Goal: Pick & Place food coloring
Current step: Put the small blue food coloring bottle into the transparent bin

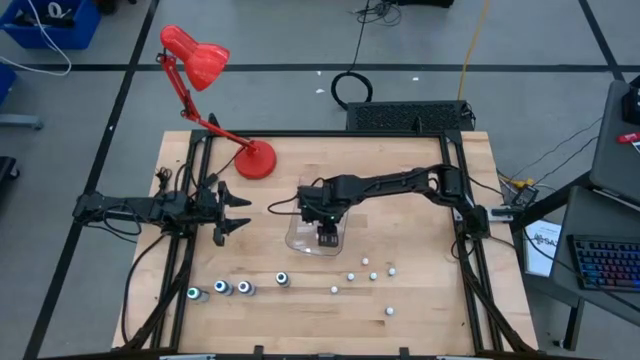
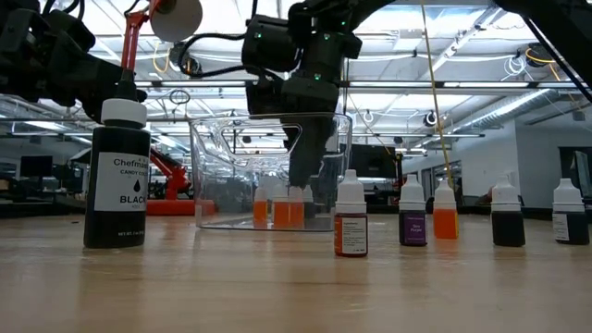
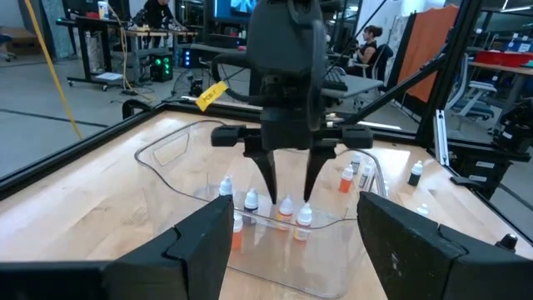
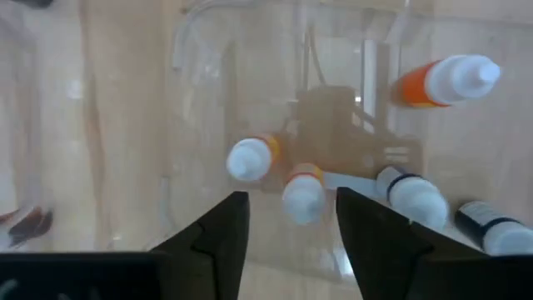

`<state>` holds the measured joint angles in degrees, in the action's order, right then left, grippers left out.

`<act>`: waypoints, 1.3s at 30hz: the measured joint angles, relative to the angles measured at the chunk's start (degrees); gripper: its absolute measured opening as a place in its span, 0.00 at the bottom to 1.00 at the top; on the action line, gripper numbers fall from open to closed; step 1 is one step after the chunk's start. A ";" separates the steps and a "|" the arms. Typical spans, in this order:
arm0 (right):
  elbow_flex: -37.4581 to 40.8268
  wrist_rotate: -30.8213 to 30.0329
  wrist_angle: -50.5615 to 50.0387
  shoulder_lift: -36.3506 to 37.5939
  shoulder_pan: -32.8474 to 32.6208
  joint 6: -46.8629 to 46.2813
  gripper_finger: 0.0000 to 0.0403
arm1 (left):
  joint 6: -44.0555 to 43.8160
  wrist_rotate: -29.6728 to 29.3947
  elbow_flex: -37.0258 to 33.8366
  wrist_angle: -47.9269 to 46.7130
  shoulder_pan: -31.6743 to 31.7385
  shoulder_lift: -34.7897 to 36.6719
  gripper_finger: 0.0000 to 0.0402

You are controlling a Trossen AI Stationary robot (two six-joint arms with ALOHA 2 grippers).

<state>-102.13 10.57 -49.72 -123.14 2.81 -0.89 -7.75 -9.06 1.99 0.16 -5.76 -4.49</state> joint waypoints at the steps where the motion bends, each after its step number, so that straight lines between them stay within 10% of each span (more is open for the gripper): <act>1: 0.00 0.02 0.09 0.20 -0.25 -0.15 0.43 | 0.00 0.02 0.01 0.01 0.00 0.00 0.63; 19: 0.70 -6.20 -20.28 21.06 -6.08 -27.38 0.41 | 0.00 0.02 -0.01 0.02 -0.02 0.00 0.63; 39: 30.40 -9.29 -9.25 29.02 -28.43 -65.74 0.41 | 0.00 0.01 -0.01 0.02 0.00 0.00 0.63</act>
<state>-71.73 1.28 -58.98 -94.13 -25.62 -66.63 -7.75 -9.05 1.98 0.19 -5.77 -4.49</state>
